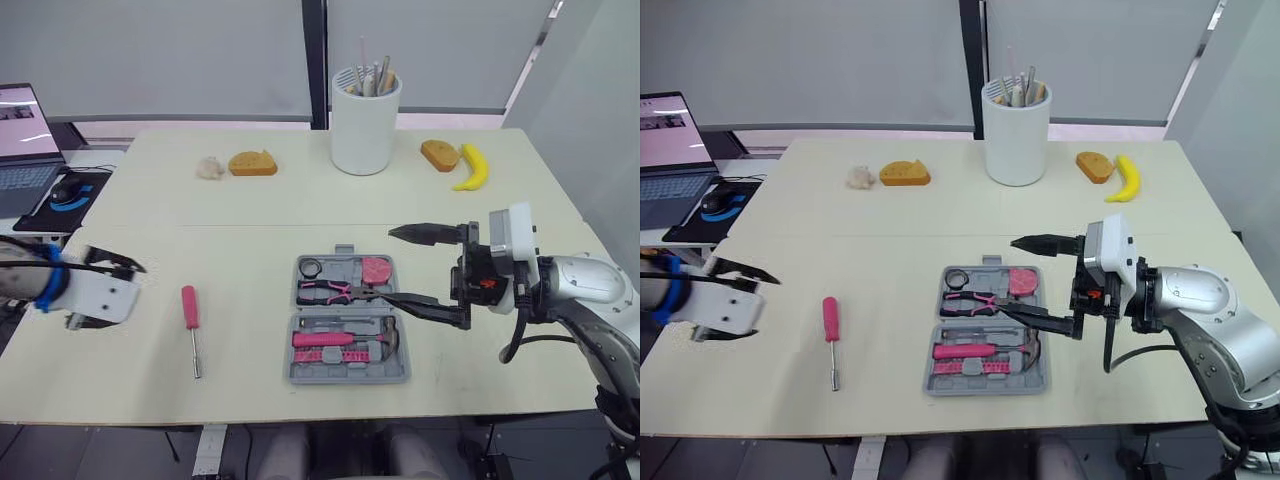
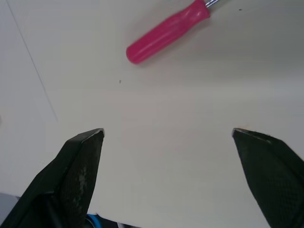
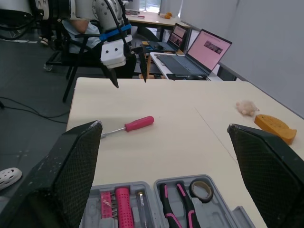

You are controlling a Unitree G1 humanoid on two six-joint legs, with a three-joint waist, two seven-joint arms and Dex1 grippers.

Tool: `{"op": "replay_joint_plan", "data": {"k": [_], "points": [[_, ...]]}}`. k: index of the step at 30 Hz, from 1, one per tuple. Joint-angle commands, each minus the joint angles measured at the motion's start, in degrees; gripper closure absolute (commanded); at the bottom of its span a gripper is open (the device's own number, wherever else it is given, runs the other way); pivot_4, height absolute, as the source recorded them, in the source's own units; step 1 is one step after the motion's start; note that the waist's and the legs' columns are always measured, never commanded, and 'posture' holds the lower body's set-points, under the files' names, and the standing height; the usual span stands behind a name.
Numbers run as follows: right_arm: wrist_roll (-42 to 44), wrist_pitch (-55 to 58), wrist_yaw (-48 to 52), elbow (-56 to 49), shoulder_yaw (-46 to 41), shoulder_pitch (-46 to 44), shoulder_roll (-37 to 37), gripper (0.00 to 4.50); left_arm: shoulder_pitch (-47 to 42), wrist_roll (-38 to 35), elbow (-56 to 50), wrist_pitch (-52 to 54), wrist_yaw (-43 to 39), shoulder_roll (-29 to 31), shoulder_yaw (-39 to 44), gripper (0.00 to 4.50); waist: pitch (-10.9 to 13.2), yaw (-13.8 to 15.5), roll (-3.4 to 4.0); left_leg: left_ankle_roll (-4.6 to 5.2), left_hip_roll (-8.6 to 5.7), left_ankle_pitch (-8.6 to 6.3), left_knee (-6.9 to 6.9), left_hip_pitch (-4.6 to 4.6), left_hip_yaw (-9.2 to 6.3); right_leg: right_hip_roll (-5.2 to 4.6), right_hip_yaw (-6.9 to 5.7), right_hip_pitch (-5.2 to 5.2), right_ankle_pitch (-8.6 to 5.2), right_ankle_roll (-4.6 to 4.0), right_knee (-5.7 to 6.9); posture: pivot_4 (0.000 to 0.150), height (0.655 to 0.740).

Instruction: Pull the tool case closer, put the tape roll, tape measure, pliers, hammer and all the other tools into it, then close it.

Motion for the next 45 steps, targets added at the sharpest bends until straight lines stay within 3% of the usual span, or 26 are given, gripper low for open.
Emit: {"op": "replay_joint_plan", "data": {"k": [1,13,22,25,35,45], "points": [[1.08,0.25,-2.37,-3.54,-1.73,0.59,-0.17,0.0,-6.17,4.95,5.79,-7.53,0.45,-2.53,-5.67,0.02,0.06,-0.6,-0.09,0.0,0.0,0.0,0.0,0.0,0.0,0.01,-0.02,-0.01,0.0,0.01,0.03,0.15,0.74],[3.46,3.83,-7.01,-7.67,-5.53,4.38,-3.16,0.0,-20.04,22.13,19.88,-18.06,12.56,-11.65,-19.69,0.02,0.19,-1.26,-0.33,0.01,0.08,0.01,0.18,0.03,-0.09,0.23,-0.21,0.08,0.04,0.11,0.13,0.15,0.74],[4.92,5.89,-8.73,-8.85,-6.91,4.99,-5.15,0.0,-22.29,31.71,24.0,-18.21,23.8,-15.42,-27.13,0.02,0.23,-1.33,-0.4,0.01,0.08,0.01,0.26,0.02,-0.1,0.25,-0.19,0.1,0.05,0.13,0.15,0.15,0.74],[5.74,6.5,-8.93,-8.88,-7.49,5.07,-5.63,0.0,-21.91,34.42,24.94,-17.44,26.77,-15.48,-29.04,0.59,0.17,-1.3,-0.3,0.01,0.08,0.01,0.27,0.05,-0.09,0.25,-0.18,0.12,0.05,0.13,0.19,0.15,0.74],[6.95,7.05,-9.12,-7.83,-6.93,3.62,-6.18,0.0,-22.78,37.11,27.57,-17.26,31.31,-15.31,-31.6,3.8,-0.08,-1.18,0.14,0.02,0.06,0.01,0.57,0.16,-0.07,0.25,-0.14,0.19,0.02,0.16,0.6,0.15,0.74],[6.24,6.32,-8.65,-6.9,-6.03,3.02,-5.7,0.0,-22.62,30.85,29.51,-16.55,25.49,-15.56,-29.09,3.94,-0.07,-1.14,0.12,0.02,0.06,0.01,0.6,0.13,-0.08,0.26,-0.15,0.17,0.02,0.17,0.62,0.15,0.74]]}}
